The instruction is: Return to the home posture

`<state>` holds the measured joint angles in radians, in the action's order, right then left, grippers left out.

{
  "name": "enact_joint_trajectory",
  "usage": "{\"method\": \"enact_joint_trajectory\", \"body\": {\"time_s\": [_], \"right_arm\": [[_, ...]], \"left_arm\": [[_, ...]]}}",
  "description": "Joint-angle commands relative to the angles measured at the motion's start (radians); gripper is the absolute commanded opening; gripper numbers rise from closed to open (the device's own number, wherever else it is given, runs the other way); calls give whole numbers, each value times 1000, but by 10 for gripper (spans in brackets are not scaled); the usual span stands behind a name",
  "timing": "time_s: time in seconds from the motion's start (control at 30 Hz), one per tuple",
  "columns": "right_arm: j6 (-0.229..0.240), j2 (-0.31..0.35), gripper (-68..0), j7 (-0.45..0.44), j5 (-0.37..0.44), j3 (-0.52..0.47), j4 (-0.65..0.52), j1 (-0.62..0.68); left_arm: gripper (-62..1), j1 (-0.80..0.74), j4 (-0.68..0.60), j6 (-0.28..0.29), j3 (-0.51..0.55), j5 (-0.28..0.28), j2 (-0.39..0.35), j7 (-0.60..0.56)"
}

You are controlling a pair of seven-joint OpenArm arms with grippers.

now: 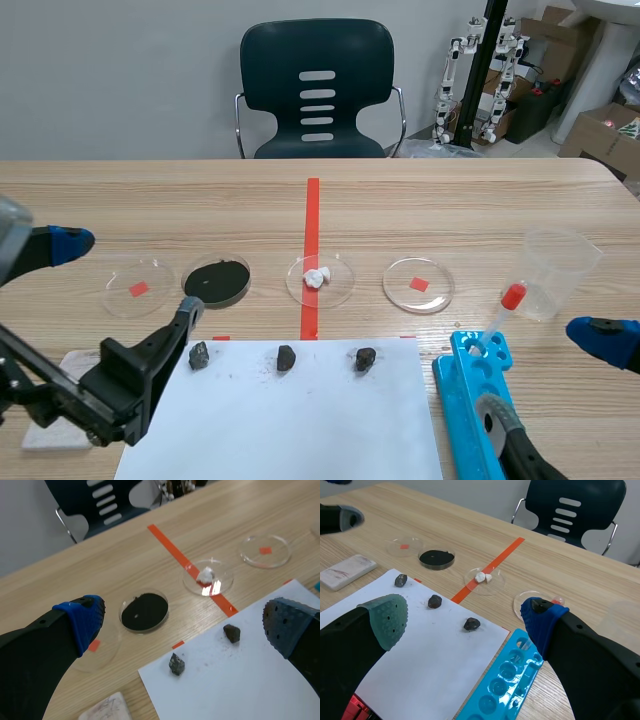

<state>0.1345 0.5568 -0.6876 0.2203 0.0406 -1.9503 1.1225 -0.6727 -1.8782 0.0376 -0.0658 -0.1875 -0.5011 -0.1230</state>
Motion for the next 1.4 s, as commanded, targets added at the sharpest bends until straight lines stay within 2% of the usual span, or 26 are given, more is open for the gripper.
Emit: {"method": "enact_joint_trajectory", "body": {"time_s": [0.0,0.1,0.13,0.17,0.27,0.33,0.83,1.13,1.37], "right_arm": [[-3,0,-201,-15,7,-7,-6,-9],[-3,0,-201,-15,7,-7,-6,-9],[-3,0,-201,-15,7,-7,-6,-9],[-3,0,-201,-15,7,-7,-6,-9],[-3,0,-201,-15,7,-7,-6,-9],[-3,0,-201,-15,7,-7,-6,-9],[-3,0,-201,-15,7,-7,-6,-9],[-3,0,-201,-15,7,-7,-6,-9],[-3,0,-201,-15,7,-7,-6,-9]], "left_arm": [[14,-29,-19,15,23,-6,37,-52],[14,-102,-32,74,98,13,82,-115],[14,-120,-33,91,111,37,92,-132],[14,-143,-33,112,123,85,103,-159],[14,-178,-33,119,127,196,122,-223],[14,-192,-33,119,126,223,124,-257],[14,-196,-33,119,126,226,124,-274],[14,-196,-33,119,126,226,124,-189],[14,-194,-33,119,126,226,123,-194]]}}
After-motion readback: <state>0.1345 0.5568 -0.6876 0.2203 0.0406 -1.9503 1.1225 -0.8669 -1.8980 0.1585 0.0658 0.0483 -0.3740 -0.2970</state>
